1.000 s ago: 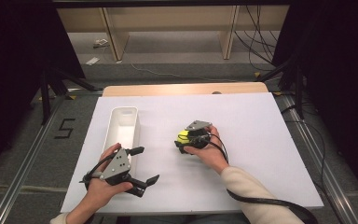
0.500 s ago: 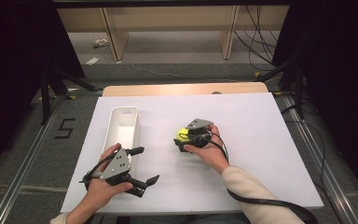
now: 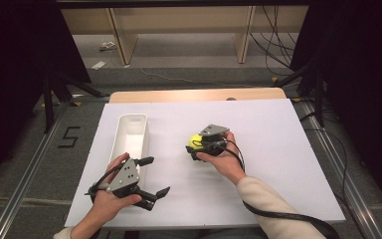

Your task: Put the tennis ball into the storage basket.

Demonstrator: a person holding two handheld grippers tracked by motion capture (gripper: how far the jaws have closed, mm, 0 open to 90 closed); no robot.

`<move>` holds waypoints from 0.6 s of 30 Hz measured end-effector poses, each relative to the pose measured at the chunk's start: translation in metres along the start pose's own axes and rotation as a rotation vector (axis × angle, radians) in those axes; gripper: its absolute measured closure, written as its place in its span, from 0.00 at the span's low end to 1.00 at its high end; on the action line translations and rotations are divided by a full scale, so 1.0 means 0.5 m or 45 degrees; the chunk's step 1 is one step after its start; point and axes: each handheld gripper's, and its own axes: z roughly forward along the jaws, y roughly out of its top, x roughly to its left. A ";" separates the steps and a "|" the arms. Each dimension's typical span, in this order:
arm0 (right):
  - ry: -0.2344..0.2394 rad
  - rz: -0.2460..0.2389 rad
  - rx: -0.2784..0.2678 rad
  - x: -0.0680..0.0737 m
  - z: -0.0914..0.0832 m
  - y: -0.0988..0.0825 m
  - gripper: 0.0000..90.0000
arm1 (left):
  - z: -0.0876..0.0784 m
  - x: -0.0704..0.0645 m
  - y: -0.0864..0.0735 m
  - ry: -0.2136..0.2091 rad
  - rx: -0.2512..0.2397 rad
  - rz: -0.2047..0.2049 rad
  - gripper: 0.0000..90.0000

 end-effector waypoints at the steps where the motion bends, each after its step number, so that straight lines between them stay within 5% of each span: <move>1: 0.001 0.002 -0.002 0.000 -0.001 0.001 0.29 | 0.000 0.000 0.000 0.001 0.000 0.000 0.00; 18: 0.012 -0.002 -0.034 0.005 -0.012 0.016 0.29 | 0.000 0.000 0.000 -0.002 0.001 0.001 0.00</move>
